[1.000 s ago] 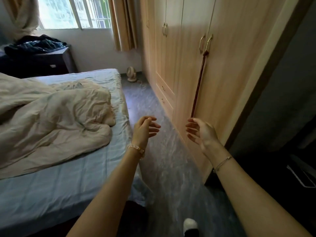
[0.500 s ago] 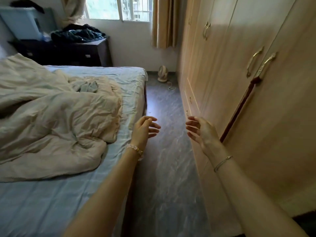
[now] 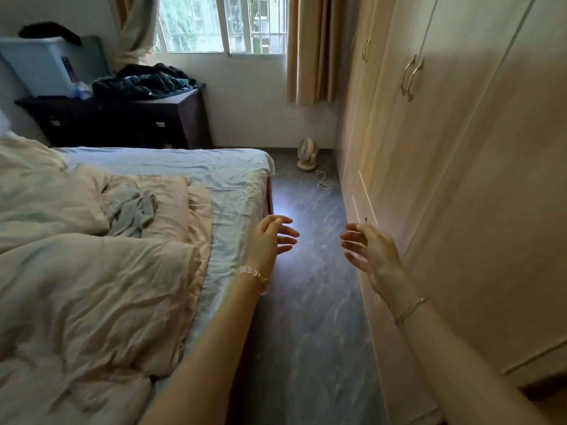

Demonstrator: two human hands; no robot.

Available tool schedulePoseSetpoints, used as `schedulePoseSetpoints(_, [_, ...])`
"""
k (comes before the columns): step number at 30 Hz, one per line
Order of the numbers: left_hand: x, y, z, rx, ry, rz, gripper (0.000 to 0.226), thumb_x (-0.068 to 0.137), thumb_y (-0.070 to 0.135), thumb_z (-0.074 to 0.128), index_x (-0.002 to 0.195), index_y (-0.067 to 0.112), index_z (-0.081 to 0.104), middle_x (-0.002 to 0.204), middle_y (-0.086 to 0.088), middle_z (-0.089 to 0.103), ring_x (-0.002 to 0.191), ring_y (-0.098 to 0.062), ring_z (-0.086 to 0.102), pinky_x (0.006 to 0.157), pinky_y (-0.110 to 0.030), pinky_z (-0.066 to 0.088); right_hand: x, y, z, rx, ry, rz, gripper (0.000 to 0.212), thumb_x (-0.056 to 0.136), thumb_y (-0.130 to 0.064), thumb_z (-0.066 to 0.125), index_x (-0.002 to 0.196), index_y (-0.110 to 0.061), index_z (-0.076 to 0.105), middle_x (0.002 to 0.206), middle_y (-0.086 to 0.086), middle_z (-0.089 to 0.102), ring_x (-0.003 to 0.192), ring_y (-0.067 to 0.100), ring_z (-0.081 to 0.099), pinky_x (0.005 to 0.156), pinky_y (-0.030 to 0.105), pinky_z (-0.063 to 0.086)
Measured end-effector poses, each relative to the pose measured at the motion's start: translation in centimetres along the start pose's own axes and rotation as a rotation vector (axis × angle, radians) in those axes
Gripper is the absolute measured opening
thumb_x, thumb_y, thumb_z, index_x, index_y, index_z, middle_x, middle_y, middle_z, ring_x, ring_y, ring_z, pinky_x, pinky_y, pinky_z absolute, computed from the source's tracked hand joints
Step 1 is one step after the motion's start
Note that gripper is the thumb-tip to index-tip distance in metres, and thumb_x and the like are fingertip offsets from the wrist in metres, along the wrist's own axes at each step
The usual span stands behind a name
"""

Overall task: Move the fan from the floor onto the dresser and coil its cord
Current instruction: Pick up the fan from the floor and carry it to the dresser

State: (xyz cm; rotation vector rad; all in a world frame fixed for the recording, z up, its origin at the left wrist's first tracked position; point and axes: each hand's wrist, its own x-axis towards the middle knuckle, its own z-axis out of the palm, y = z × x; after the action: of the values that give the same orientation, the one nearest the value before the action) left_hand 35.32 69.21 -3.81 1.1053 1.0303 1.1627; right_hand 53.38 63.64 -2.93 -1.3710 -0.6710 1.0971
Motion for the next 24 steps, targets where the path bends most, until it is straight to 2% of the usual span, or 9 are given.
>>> schedulePoseSetpoints(8, [18.3,0.3,2.9,0.058,0.022,0.011,0.020,0.085,0.016,0.048,0.076,0.023,0.064,0.059,0.004,0.072,0.052,-0.007,0.066,0.048,-0.017,0.049,18.4,-4.0,3.4,0.041,0.011,0.032,0.021,0.094,-0.025,0.047,0.084,-0.019,0.065,0.085,0.003,0.066,0.085,0.019,0.064,0.076,0.032,0.050])
schedulePoseSetpoints(16, [39.7,-0.7,7.9,0.073,0.013,-0.001,0.016,0.089,0.008,0.049,0.081,0.015,0.061,0.058,0.008,0.070,0.048,-0.001,0.062,0.046,-0.014,0.048,41.1,-6.6,5.2,0.001,-0.023,0.036,0.019,0.094,-0.024,0.046,0.088,-0.020,0.064,0.087,0.003,0.066,0.087,0.018,0.064,0.072,0.030,0.052])
schedulePoseSetpoints(24, [60.7,-0.6,11.4,0.059,0.123,-0.054,0.022,0.089,0.008,0.045,0.080,0.016,0.063,0.062,0.006,0.069,0.050,-0.002,0.063,0.048,-0.015,0.049,63.8,-11.9,9.2,-0.022,-0.066,0.114,0.021,0.095,-0.024,0.046,0.090,-0.017,0.065,0.088,0.004,0.066,0.087,0.019,0.063,0.084,0.036,0.052])
